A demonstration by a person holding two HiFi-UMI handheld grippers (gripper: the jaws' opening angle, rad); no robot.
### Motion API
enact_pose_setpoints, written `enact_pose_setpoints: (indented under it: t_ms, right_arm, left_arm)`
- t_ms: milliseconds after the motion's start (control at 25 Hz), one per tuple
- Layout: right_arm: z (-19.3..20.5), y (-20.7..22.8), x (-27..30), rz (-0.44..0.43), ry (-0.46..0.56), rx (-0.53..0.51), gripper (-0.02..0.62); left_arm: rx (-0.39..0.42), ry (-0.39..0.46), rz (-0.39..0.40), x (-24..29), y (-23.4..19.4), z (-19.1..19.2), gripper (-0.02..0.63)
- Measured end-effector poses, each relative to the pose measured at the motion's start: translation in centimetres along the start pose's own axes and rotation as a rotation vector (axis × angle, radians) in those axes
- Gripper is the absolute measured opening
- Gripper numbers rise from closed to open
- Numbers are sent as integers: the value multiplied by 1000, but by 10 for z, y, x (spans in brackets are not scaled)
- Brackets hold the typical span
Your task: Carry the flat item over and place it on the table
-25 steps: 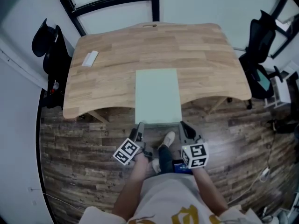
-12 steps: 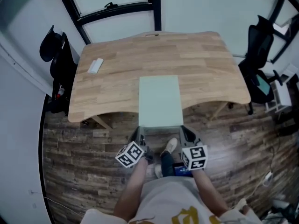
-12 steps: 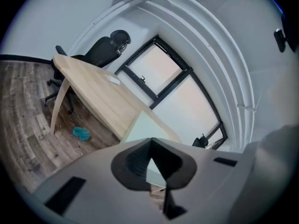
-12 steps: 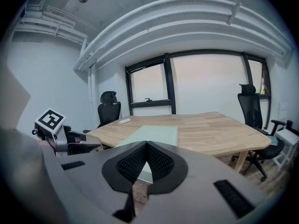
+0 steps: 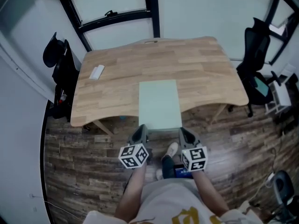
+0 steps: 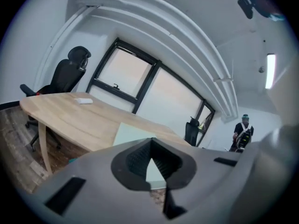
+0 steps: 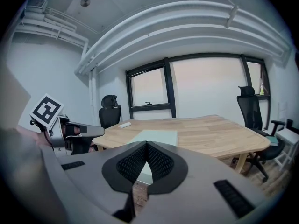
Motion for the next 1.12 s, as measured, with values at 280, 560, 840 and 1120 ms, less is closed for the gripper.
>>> enact_pose_setpoints:
  t_ms: [280,560,840,1120]
  right_arm:
    - [-6,-3,-5,-2,24,-9,-2]
    - [-17,-2,-11,20,68,-23,-2]
    - [-18,3,-13,49,95,-21,-3]
    - [-21,4,-14,71,90,-33,-2]
  left_arm:
    - [159,24,23,-3,23,-16,2]
    - [309,53,-28,-4,41,-32,2]
    - [271,20,-9,1,41,-30,2]
    - [329,47,-25,-4,38,-28,2]
Point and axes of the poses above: the fingertips, and each gripper's own axes: x forward along the fingers, y to its right, z out of its underside, the point moved 10 cm from there along -x, backward along the fingers, and after that the axes turned 6 degrees about z, right-handed, at the moved point
